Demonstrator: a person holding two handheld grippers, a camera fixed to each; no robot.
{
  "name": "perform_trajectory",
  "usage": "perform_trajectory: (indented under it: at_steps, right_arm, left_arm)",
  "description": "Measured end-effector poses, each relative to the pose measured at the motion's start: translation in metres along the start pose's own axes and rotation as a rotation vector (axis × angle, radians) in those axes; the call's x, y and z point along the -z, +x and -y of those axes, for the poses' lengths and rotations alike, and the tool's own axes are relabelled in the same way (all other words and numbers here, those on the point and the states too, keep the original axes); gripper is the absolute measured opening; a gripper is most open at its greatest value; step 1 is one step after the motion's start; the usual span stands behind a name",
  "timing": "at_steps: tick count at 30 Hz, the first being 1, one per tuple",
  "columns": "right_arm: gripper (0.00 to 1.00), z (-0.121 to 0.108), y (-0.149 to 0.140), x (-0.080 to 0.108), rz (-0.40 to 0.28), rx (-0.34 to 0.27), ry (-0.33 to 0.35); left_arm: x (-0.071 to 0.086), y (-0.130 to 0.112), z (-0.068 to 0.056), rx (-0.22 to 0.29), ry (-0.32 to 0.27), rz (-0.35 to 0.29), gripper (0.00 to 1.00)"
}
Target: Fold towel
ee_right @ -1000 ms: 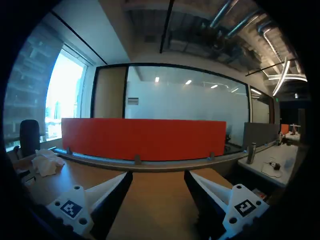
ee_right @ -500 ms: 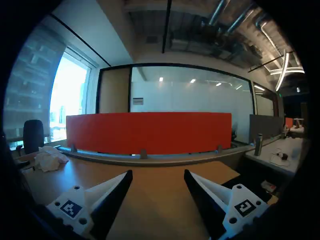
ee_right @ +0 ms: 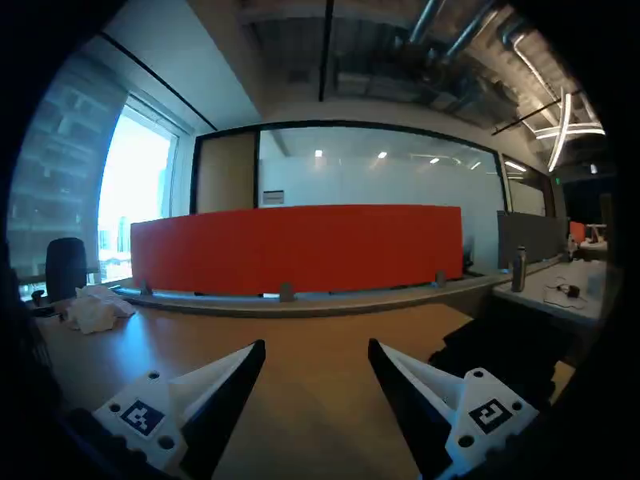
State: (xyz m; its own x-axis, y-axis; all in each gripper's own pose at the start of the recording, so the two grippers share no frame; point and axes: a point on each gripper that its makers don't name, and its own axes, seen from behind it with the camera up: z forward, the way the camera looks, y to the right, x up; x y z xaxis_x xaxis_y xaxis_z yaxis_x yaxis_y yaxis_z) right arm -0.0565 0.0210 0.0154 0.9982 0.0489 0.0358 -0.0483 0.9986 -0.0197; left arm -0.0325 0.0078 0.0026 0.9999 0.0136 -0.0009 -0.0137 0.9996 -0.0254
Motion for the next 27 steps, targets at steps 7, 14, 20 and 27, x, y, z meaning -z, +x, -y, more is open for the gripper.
perform_trajectory:
  at_steps: [7,14,20,27]
  right_arm:
    - [0.99,0.002,-0.018,-0.001,0.003,-0.009,0.013]
    - [0.99,0.002,-0.034,-0.003,0.008,0.004,0.013]
    - [0.99,0.007,-0.045,-0.002,0.012,0.03,0.022]
    - [0.99,0.01,-0.046,0.001,-0.005,0.045,0.022]
  left_arm:
    - [0.0,0.0,0.0,0.0,0.0,0.0,1.0]
    - [0.0,0.0,0.0,0.0,0.0,0.0,0.99]
    - [0.0,0.0,0.0,0.0,0.0,0.0,1.0]
    - [0.0,0.0,0.0,0.0,0.0,0.0,1.0]
